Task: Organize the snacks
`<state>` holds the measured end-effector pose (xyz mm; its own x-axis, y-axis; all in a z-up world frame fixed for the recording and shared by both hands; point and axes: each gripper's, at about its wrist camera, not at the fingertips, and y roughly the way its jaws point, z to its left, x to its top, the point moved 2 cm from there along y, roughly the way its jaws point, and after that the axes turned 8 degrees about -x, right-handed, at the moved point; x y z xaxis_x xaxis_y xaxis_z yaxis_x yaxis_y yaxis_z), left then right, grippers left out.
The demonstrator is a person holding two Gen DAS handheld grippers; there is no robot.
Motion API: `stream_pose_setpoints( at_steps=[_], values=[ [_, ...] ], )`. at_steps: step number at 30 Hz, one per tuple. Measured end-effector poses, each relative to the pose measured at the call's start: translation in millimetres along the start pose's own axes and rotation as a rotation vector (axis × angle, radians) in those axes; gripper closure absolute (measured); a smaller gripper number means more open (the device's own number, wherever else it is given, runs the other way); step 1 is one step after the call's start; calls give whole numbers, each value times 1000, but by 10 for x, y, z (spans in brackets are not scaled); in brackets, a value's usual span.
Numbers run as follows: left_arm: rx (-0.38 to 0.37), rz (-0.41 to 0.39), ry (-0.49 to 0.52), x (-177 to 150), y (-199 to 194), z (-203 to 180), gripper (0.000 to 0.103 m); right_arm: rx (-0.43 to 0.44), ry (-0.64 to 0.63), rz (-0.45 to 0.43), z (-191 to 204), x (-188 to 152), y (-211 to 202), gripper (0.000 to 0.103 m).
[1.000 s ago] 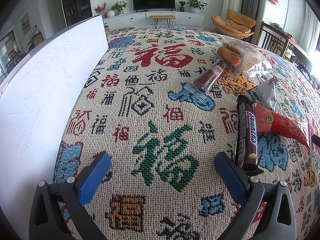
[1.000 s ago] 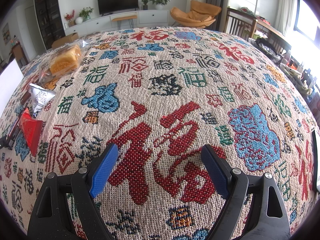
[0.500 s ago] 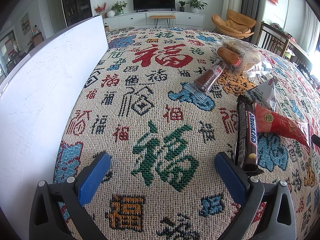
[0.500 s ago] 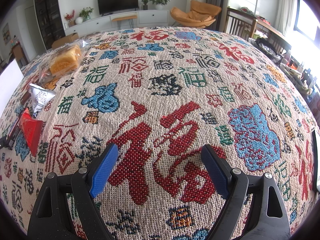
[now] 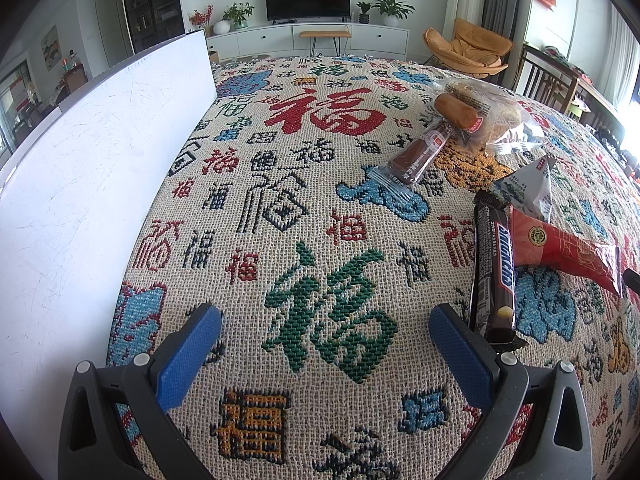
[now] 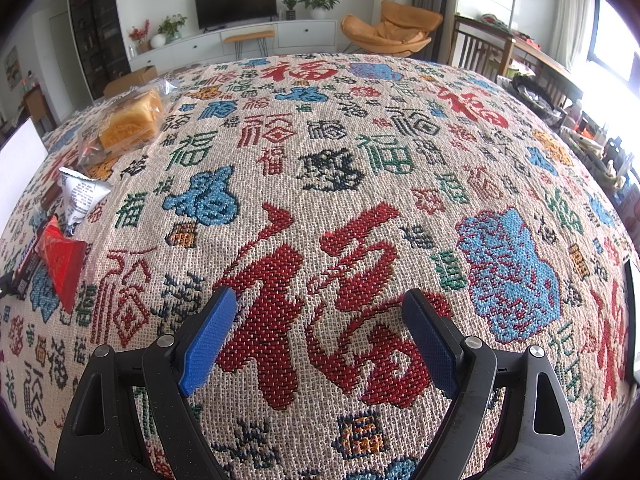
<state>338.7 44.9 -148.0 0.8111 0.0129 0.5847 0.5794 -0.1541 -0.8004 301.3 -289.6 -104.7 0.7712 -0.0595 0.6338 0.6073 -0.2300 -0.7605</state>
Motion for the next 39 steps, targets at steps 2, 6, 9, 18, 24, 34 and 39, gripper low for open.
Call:
stream_pose_setpoints(
  at_steps=[2, 6, 9, 18, 24, 34, 39],
  values=[
    [0, 0, 0, -2, 0, -2, 0, 0, 0, 0, 9, 0, -2, 16],
    [0, 0, 0, 0, 0, 0, 0, 0, 0, 0, 9, 0, -2, 16],
    [0, 0, 0, 0, 0, 0, 0, 0, 0, 0, 7, 0, -2, 16],
    [0, 0, 0, 0, 0, -1, 0, 0, 0, 0, 9, 0, -2, 16],
    [1, 0, 1, -1, 1, -3, 0, 0, 0, 0, 9, 0, -2, 16],
    [-100, 209, 33, 206, -23, 1, 0, 0, 0, 0, 9, 0, -2, 16],
    [-154, 124, 107, 813, -27, -195, 0, 0, 1, 0, 8, 0, -2, 16]
  ],
)
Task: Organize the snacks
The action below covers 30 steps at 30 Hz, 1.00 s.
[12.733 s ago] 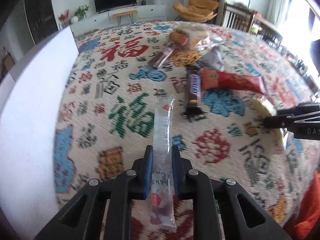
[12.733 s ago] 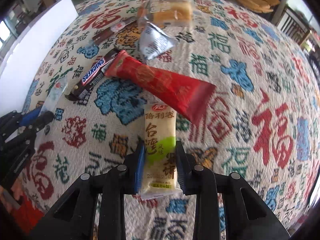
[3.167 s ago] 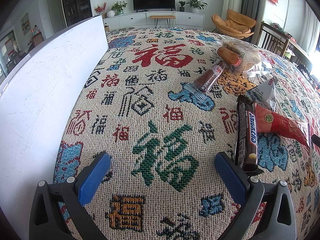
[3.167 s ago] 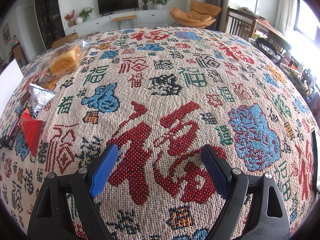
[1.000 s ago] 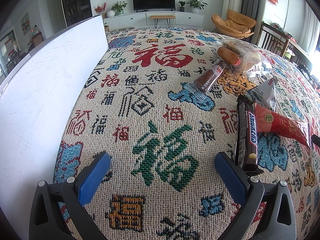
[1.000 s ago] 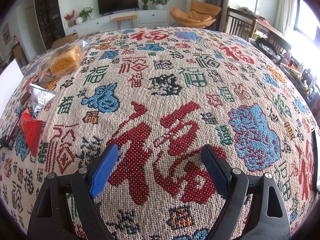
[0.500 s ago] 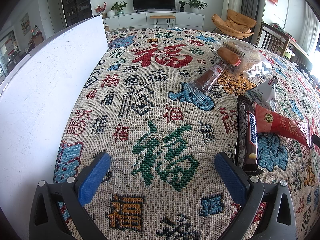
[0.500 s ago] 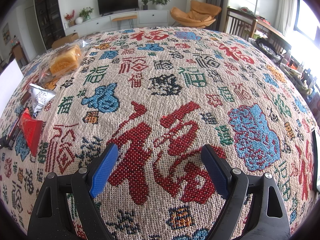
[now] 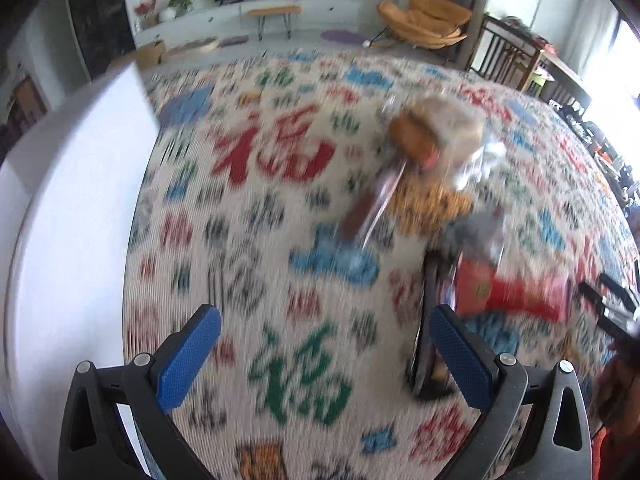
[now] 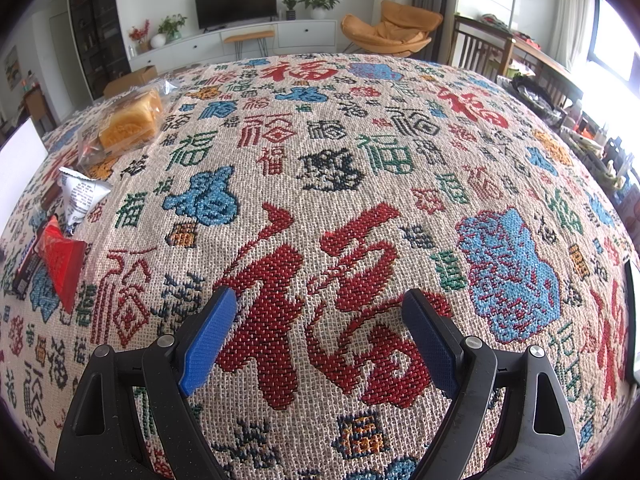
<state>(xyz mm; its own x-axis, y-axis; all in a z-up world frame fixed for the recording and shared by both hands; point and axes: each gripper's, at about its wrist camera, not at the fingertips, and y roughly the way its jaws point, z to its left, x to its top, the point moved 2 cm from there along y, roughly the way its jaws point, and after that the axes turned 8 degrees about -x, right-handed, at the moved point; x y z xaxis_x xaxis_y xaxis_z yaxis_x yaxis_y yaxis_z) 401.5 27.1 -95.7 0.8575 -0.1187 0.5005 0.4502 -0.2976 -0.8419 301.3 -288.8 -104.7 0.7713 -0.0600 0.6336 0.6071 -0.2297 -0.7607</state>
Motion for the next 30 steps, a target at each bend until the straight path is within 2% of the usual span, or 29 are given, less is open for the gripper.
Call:
stream_pose_setpoints(
  at_steps=[4, 7, 9, 10, 11, 12, 14, 17, 21, 24, 27, 29, 30],
  values=[
    [-27, -5, 47, 475, 258, -161, 3, 0, 0, 0, 0, 0, -1, 16],
    [-19, 39, 61, 641, 546, -227, 17, 0, 0, 0, 0, 0, -1, 16],
    [-2, 73, 71, 667, 724, -249, 40, 0, 0, 0, -1, 0, -1, 16],
    [2, 89, 71, 655, 771, -243, 47, 0, 0, 0, 0, 0, -1, 16],
    [0, 109, 69, 636, 828, -226, 65, 0, 0, 0, 0, 0, -2, 16],
    [0, 87, 75, 620, 818, -223, 75, 0, 0, 0, -10, 0, 1, 16],
    [-8, 73, 50, 581, 788, -168, 84, 0, 0, 0, 0, 0, -2, 16],
    [-29, 37, -30, 411, 641, -3, 84, 0, 0, 0, 1, 0, -2, 16],
    [-49, 19, -108, -96, 293, 196, 84, 0, 0, 0, 0, 0, -1, 16],
    [-51, 22, -117, -514, 26, 242, 84, 0, 0, 0, 0, 0, 0, 16],
    [-15, 7, -108, -861, -137, 250, 84, 0, 0, 0, 0, 0, 0, 16],
    [4, -40, -91, -953, -168, 222, 82, 0, 0, 0, 2, 0, -1, 16],
    [6, -62, -88, -980, -160, 214, 78, 0, 0, 0, 0, 0, 0, 16]
  ],
)
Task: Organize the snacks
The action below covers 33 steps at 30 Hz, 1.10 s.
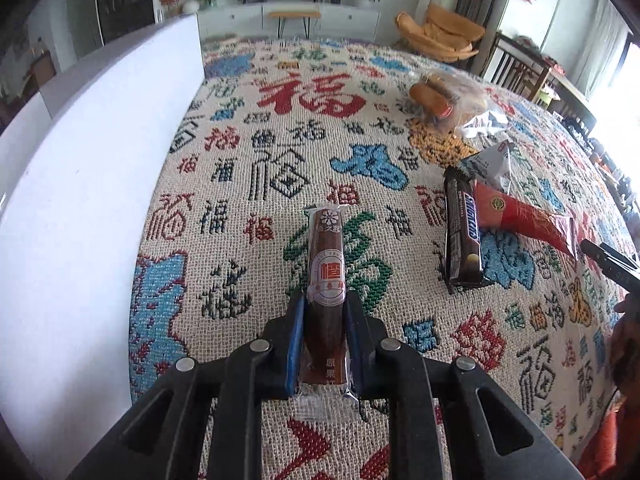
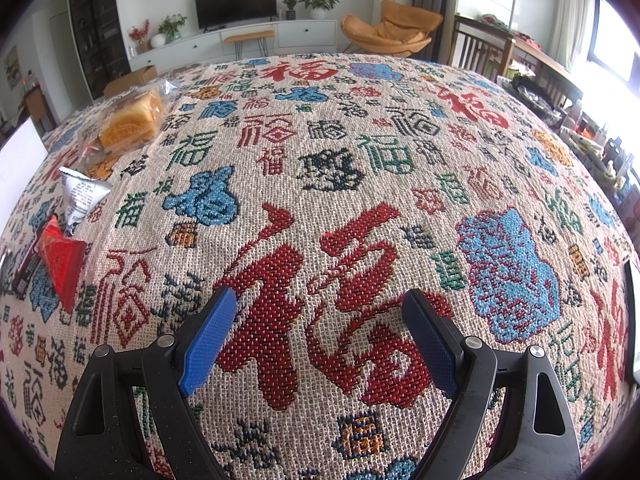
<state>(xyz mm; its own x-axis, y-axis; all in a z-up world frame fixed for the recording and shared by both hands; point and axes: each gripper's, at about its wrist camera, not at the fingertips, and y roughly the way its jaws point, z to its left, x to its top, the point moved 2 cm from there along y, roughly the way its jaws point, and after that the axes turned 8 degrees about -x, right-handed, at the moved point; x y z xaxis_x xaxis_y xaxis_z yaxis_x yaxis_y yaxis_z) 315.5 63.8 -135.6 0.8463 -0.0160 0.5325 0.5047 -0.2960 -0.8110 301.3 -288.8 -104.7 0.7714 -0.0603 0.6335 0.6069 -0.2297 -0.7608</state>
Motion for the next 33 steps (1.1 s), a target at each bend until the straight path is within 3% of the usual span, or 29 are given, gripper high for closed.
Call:
stream_pose_setpoints(
  at_steps=[1, 3, 4, 6, 9, 12, 27, 33],
  values=[
    [-2, -26, 0, -4, -1, -11, 73, 0, 0, 0, 1, 0, 0, 16],
    [-15, -57, 5, 14, 39, -49, 33, 0, 0, 0, 0, 0, 0, 16],
    [2, -60, 16, 24, 78, -70, 24, 0, 0, 0, -2, 0, 1, 16],
    [86, -66, 71, 20, 179, -138, 12, 0, 0, 0, 0, 0, 0, 16],
    [98, -58, 51, 49, 211, -103, 4, 0, 0, 0, -1, 1, 0, 16],
    [80, -46, 53, 64, 242, -82, 0, 1, 1, 0, -8, 1, 3, 16],
    [80, -47, 55, 62, 255, -62, 0, 17, 6, 4, -39, -1, 17, 14],
    [81, -47, 56, 60, 251, -65, 0, 34, -14, 13, 26, 137, 124, 7]
  ],
)
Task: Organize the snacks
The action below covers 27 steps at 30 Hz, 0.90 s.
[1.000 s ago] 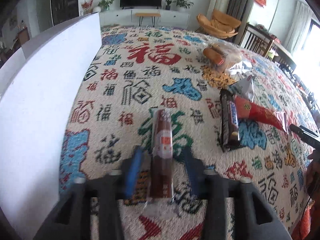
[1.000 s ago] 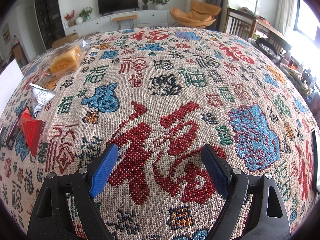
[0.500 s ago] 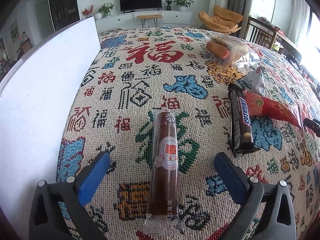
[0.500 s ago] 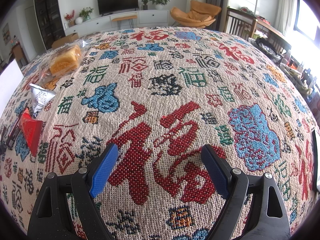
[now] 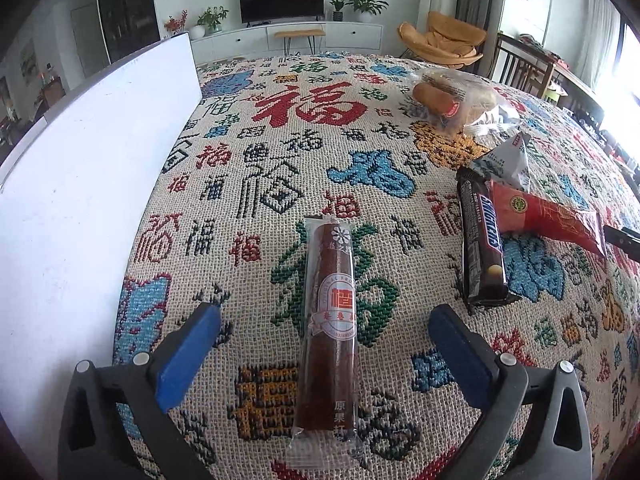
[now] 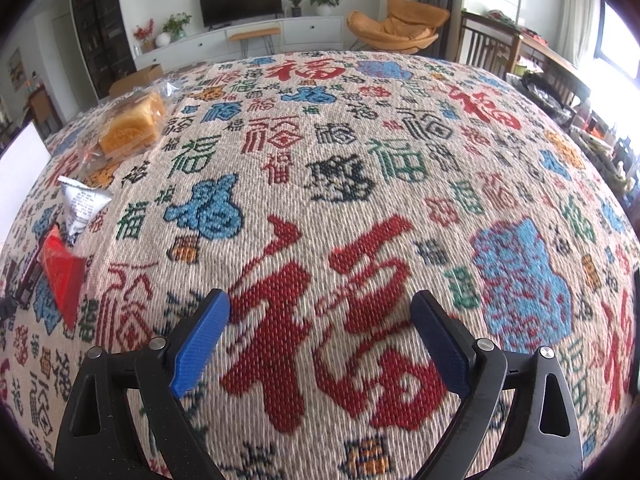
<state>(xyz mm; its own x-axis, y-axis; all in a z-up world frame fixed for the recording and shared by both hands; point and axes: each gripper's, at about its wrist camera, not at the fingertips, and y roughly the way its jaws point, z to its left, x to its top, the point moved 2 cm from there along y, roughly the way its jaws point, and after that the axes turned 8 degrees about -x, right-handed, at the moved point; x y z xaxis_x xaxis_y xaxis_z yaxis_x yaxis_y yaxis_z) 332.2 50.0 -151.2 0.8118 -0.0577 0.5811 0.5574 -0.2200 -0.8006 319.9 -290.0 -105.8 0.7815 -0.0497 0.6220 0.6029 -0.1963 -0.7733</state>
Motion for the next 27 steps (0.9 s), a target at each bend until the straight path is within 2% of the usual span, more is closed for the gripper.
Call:
stream_pose_setpoints(
  at_steps=[27],
  values=[
    [0, 1, -1, -6, -11, -2, 0, 3, -6, 0, 47, 9, 8, 6]
  ],
)
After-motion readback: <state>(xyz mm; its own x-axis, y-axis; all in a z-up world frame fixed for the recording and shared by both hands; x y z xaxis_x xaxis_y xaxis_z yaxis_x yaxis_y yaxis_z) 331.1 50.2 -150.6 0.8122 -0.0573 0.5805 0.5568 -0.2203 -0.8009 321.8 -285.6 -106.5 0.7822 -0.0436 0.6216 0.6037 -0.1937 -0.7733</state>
